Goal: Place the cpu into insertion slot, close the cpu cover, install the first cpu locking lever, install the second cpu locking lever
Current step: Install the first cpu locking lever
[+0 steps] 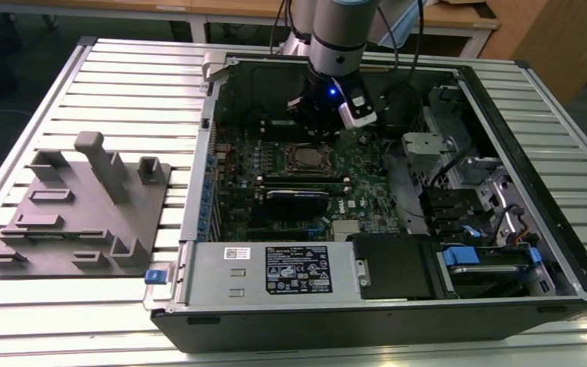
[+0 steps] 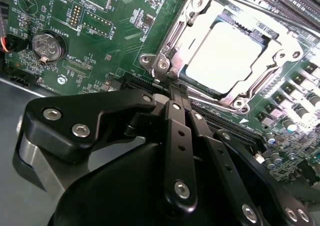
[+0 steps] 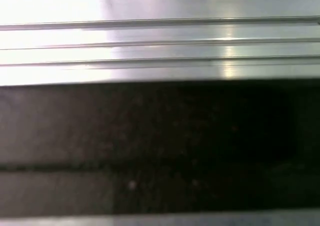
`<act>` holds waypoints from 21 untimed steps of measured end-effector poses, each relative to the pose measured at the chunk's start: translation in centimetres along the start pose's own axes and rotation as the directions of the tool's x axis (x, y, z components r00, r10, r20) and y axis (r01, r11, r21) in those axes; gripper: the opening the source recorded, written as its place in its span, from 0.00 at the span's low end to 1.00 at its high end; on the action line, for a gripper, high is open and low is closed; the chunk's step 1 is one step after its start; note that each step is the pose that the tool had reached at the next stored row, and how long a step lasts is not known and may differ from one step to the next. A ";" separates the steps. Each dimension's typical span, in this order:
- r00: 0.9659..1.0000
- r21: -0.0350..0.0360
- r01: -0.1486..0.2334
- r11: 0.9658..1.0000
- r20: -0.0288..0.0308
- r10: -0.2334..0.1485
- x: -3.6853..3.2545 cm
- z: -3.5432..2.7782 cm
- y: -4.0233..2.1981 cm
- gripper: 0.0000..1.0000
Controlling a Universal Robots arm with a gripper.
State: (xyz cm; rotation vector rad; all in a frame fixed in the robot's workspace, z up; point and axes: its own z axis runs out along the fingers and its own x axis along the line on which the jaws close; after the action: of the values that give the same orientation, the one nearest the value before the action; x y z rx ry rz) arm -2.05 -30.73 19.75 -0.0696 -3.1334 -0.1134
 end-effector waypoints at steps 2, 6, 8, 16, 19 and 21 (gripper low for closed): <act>1.000 0.004 0.000 1.000 0.000 0.000 0.00 0.02 0.00 0.10; 1.000 0.004 0.000 1.000 0.000 0.000 0.00 -0.08 0.00 0.10; 1.000 0.004 0.000 1.000 0.000 0.000 0.00 -0.15 0.01 0.10; 1.000 0.008 0.000 1.000 0.000 0.000 0.00 -0.17 0.01 0.10; 1.000 0.008 0.000 1.000 0.000 0.000 0.00 -0.25 0.02 0.10; 1.000 0.008 0.000 1.000 0.000 0.000 0.00 -0.30 0.03 0.10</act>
State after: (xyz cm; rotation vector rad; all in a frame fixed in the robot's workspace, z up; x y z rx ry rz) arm -2.05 -30.73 20.04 -0.0695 -3.1341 -0.1012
